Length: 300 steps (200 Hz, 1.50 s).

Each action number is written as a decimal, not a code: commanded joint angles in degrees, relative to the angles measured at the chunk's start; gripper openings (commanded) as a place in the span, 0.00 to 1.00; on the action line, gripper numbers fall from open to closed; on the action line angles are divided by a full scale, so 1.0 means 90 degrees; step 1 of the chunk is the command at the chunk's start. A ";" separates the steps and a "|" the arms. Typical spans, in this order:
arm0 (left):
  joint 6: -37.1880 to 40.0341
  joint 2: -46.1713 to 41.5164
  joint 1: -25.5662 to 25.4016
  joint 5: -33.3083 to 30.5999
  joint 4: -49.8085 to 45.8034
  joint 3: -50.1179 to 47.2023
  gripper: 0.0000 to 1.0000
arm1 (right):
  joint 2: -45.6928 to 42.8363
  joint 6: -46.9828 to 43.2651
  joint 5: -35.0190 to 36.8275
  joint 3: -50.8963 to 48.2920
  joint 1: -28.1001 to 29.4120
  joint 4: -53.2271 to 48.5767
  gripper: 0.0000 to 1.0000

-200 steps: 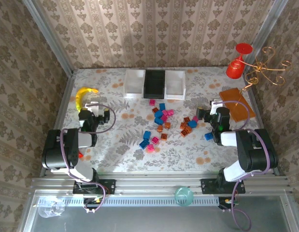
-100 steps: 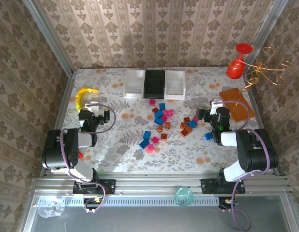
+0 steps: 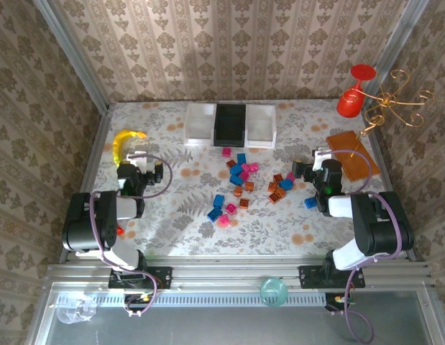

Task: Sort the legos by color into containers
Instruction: Touch the container at the top-center of the table.

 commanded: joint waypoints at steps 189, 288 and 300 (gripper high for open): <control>-0.3279 -0.2843 -0.1520 0.1210 -0.3147 0.0905 0.89 | 0.2000 0.1820 0.1789 0.6369 0.1759 -0.6723 0.89; -0.3274 -0.2619 -0.1974 0.1163 -0.3471 0.0815 0.90 | 0.4819 0.1655 0.0160 0.9701 0.1403 -0.8846 0.63; -0.3259 -0.2576 -0.2018 0.1216 -0.3630 0.0827 0.90 | 0.5045 0.1577 0.0110 0.9983 0.1406 -0.9044 0.58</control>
